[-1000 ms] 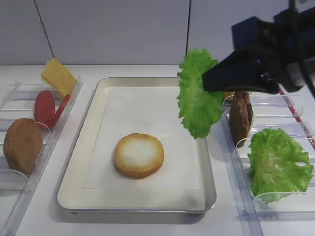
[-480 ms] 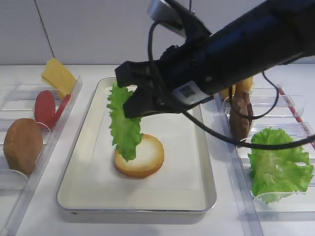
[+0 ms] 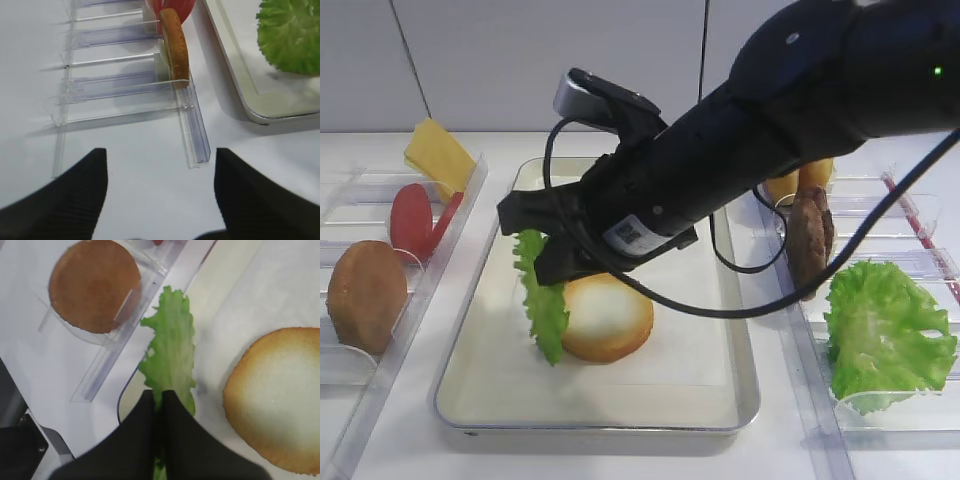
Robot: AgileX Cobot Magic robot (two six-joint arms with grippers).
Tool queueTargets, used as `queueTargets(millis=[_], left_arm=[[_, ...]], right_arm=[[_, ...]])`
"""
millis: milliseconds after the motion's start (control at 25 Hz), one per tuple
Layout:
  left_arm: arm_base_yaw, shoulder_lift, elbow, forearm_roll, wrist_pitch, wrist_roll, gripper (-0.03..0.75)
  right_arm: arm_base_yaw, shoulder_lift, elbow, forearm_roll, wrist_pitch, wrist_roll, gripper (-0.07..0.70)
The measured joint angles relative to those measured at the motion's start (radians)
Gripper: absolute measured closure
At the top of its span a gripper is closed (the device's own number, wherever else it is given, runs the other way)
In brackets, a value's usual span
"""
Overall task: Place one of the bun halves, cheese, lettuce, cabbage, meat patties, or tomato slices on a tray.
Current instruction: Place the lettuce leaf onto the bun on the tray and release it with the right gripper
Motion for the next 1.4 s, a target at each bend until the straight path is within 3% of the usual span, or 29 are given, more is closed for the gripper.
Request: queueTargets(millis=[280, 720, 920, 1200, 1400], left_arm=[[0.0, 0.0, 0.0, 0.0, 0.0, 0.0, 0.249], [0.0, 0.0, 0.0, 0.0, 0.0, 0.0, 0.249], [0.0, 0.0, 0.0, 0.0, 0.0, 0.0, 0.248], [0.0, 0.0, 0.0, 0.0, 0.0, 0.0, 0.249], [0.0, 0.0, 0.0, 0.0, 0.0, 0.0, 0.249]], right_arm=[[0.0, 0.019, 0.0, -0.103, -0.024, 0.033, 0.61], [0.002, 0.019, 0.0, -0.438, -0.056, 0.374, 0.61], [0.002, 0.019, 0.0, -0.47, -0.056, 0.417, 0.61], [0.002, 0.019, 0.0, -0.595, -0.054, 0.584, 0.61], [0.002, 0.019, 0.0, -0.616, -0.044, 0.621, 0.61]])
